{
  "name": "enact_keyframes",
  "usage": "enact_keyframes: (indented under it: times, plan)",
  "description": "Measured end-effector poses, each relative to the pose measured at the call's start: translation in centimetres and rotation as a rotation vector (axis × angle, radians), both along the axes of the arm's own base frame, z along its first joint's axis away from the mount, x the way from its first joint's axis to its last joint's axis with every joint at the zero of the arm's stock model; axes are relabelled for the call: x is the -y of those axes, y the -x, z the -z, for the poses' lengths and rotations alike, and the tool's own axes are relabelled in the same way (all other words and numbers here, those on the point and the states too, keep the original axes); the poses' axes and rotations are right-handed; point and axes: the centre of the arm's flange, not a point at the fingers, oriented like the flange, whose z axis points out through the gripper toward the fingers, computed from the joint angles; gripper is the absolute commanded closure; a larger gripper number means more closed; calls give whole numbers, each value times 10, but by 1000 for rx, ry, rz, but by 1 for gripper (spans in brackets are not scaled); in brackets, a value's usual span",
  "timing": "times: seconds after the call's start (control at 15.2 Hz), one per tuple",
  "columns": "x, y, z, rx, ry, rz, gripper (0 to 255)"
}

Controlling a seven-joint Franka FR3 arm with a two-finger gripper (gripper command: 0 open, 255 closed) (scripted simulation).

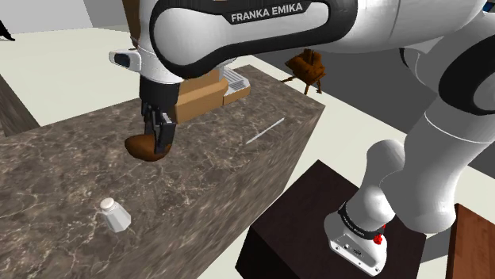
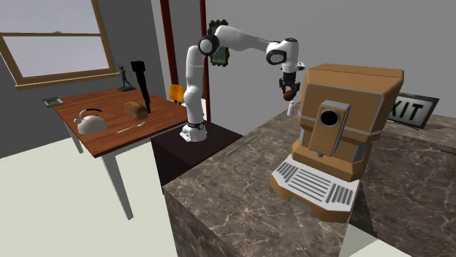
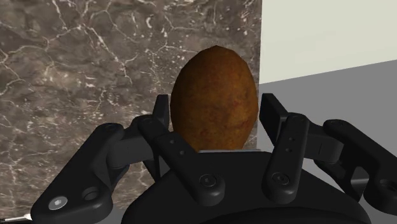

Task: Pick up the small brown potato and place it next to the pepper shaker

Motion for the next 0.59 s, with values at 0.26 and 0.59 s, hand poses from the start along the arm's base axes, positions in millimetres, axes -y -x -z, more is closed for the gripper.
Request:
enact_keyframes:
  times: [0.26, 0.59]
  plan:
    - [-34, 5, 9, -1, 0, 0, 255]
    - [-37, 6, 35, -1, 0, 1, 255]
